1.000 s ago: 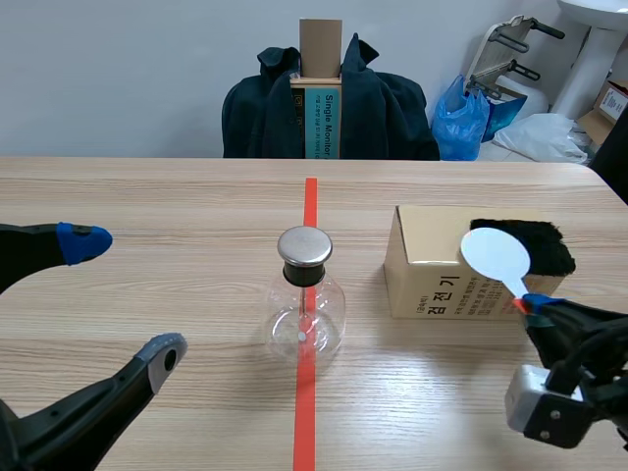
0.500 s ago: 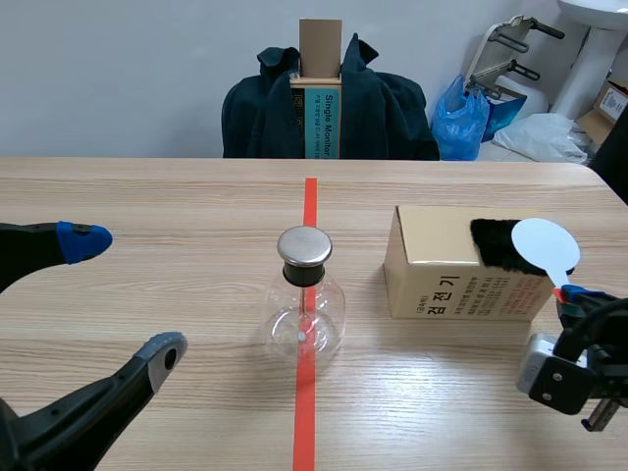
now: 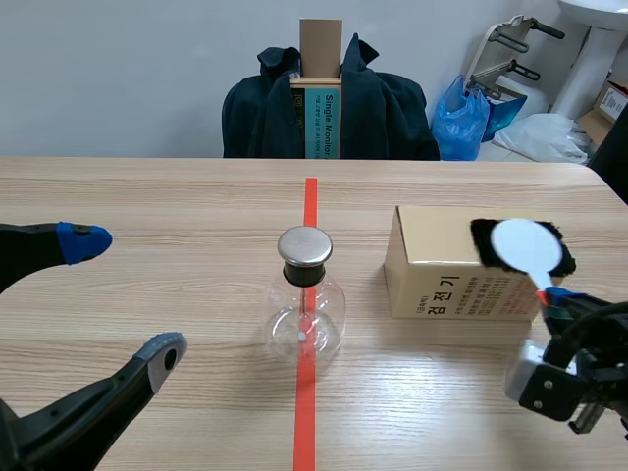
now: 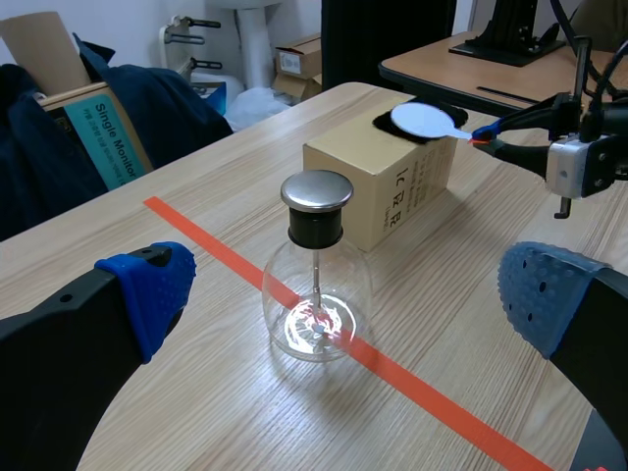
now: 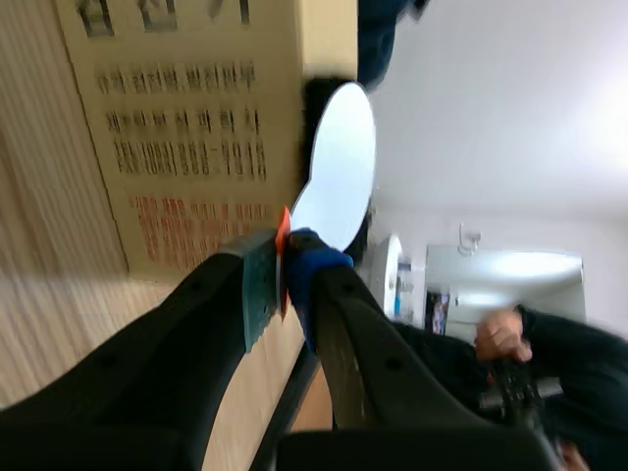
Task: Do the electroscope experiment.
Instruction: 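Rub the plate on the fur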
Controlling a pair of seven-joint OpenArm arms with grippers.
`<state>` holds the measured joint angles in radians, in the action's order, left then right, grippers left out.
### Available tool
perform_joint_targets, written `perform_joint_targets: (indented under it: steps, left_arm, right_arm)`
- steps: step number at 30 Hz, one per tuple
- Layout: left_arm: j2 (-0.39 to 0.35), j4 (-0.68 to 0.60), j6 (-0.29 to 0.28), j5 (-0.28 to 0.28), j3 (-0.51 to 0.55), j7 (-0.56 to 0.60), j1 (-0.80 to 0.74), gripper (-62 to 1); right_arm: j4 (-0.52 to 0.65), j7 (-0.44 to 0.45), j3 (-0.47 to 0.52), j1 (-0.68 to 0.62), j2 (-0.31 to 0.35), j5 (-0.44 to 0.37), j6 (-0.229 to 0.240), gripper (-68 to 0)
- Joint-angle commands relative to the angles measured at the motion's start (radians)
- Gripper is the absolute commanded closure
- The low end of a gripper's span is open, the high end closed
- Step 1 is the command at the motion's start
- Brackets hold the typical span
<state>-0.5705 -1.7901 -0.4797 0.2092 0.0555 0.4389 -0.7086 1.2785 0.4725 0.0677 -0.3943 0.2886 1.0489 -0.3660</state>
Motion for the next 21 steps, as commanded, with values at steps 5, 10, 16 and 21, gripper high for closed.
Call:
perform_joint_targets:
  steps: [5,10,16,21]
  left_arm:
    - [0.005,-0.005,-0.002,0.01,0.003,0.014,0.003,-62.3]
    - [0.005,-0.005,-0.002,0.01,0.003,0.013,0.003,-62.3]
    - [0.005,-0.005,-0.002,0.01,0.003,0.013,0.003,-62.3]
    - [0.005,-0.005,-0.002,0.01,0.003,0.013,0.003,-62.3]
  right_arm:
    - [0.005,0.112,0.01,0.009,0.016,-0.005,0.0,-0.7]
    - [0.005,0.029,0.01,0.009,0.017,-0.005,0.001,-0.7]
    - [0.005,0.101,0.01,0.009,0.019,-0.005,0.001,-0.7]
    - [0.005,0.103,0.02,0.009,0.019,-0.019,0.0,-0.7]
